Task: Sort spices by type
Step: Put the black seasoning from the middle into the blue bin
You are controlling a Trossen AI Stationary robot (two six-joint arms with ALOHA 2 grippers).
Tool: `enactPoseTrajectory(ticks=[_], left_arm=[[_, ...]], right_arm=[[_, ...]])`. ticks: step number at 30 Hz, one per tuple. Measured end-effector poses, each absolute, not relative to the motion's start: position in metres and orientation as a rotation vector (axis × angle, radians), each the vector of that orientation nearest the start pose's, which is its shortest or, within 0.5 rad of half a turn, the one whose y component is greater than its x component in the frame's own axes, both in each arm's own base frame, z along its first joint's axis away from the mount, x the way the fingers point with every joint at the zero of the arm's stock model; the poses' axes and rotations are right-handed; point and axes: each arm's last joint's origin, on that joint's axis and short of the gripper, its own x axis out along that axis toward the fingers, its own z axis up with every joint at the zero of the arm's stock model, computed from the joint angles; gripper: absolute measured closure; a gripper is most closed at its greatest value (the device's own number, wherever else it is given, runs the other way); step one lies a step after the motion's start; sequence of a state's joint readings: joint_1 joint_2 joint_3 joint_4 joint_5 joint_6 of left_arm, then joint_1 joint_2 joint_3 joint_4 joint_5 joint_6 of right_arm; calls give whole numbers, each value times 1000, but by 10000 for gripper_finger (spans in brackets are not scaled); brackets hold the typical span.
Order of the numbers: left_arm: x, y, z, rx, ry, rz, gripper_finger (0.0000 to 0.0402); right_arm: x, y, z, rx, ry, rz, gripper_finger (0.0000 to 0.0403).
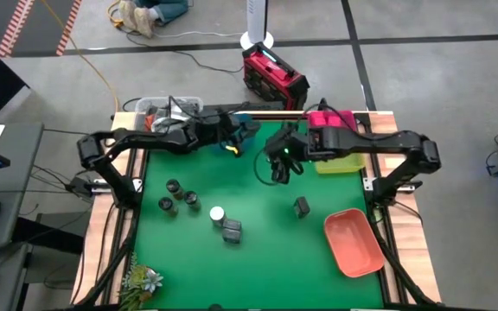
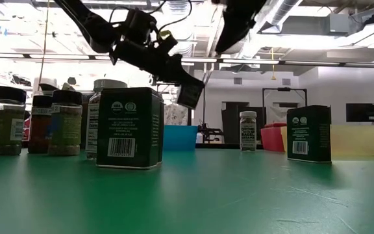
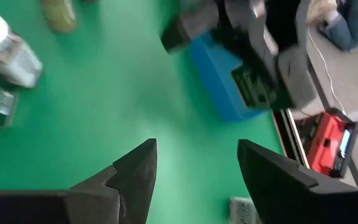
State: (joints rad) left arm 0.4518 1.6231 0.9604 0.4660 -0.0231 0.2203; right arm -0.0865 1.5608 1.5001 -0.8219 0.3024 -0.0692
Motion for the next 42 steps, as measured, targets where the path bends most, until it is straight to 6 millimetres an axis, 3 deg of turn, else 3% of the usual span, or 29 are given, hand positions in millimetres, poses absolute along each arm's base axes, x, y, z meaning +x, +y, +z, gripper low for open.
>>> enactPoseTrajectory(ticks=[7, 14, 19, 32, 42], left_arm=[[311, 169, 252, 138, 247, 516, 270], [293, 191, 227, 18, 210, 653, 270], [280, 194, 217, 24, 143, 605, 270], [278, 190, 198, 61, 287, 678, 270], [282, 194, 206, 20, 267, 688, 270]], right_arm=[[324, -57, 332, -139, 940, -366, 143], [324, -58, 333, -162, 936, -357, 143], [325, -51, 334, -176, 930, -331, 143], [330, -38, 336, -208, 891, -285, 143], [332, -38, 337, -207, 867, -259, 143]])
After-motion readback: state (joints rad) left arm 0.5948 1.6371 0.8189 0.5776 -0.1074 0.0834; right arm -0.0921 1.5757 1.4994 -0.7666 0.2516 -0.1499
